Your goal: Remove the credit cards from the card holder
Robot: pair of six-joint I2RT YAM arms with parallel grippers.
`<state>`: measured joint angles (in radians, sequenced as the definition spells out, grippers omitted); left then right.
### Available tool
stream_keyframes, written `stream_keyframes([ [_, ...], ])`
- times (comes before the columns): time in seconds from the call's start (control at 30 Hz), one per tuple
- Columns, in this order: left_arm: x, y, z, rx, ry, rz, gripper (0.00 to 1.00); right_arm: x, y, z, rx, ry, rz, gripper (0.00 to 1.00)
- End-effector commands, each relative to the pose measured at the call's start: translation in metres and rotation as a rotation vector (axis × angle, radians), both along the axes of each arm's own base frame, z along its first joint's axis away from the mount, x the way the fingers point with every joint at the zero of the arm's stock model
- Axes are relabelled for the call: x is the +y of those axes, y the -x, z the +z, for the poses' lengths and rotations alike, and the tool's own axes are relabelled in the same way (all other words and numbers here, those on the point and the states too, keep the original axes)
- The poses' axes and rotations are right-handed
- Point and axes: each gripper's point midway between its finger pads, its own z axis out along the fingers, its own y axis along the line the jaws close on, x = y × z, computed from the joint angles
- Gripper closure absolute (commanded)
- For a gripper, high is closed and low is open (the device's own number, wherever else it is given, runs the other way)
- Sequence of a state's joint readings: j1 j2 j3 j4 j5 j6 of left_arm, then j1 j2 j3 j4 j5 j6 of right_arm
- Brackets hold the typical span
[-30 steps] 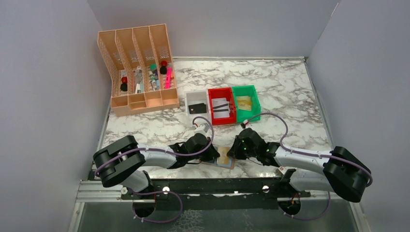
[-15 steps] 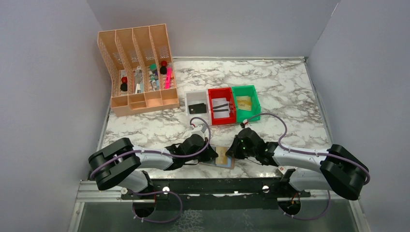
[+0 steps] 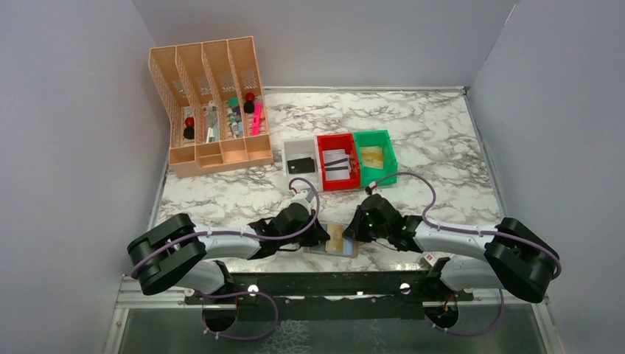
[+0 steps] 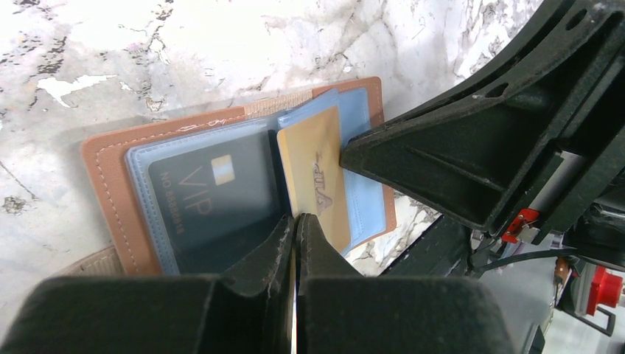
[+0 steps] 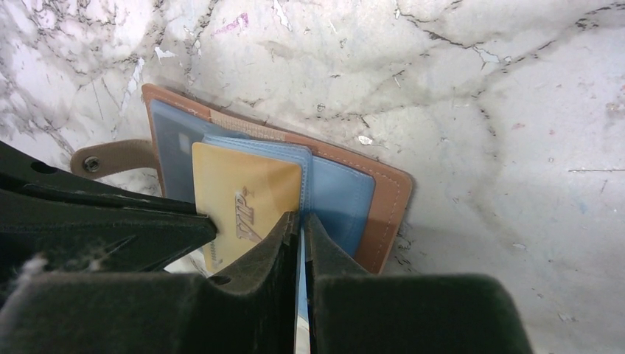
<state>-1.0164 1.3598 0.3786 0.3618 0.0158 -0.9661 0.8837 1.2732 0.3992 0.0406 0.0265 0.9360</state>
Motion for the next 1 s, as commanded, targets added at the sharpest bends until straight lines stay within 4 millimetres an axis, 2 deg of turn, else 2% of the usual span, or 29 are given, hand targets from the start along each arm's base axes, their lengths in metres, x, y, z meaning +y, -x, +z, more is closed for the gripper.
stream_keyframes([
  [0.0,0.006,0.005,0.001,-0.009,-0.036,-0.045,0.95,-0.053,0.042,-0.055,0.165,0.248,0.021,0.88],
  [0.27,0.007,0.006,0.004,-0.012,-0.024,-0.057,0.97,-0.054,0.041,-0.055,0.166,0.255,0.016,0.88],
  [0.43,0.003,0.01,0.005,-0.001,-0.003,-0.084,0.94,-0.054,0.041,-0.055,0.166,0.254,0.015,0.88],
  [0.63,-0.005,0.012,0.017,-0.017,0.055,-0.117,0.91,-0.054,0.041,-0.055,0.165,0.254,0.016,0.88],
  [0.83,-0.009,0.015,0.02,-0.017,0.089,-0.148,0.98,-0.054,0.041,-0.055,0.165,0.254,0.016,0.88],
  [0.97,-0.001,0.012,0.018,-0.011,0.089,-0.12,1.0,-0.055,0.041,-0.056,0.168,0.257,0.011,0.89],
])
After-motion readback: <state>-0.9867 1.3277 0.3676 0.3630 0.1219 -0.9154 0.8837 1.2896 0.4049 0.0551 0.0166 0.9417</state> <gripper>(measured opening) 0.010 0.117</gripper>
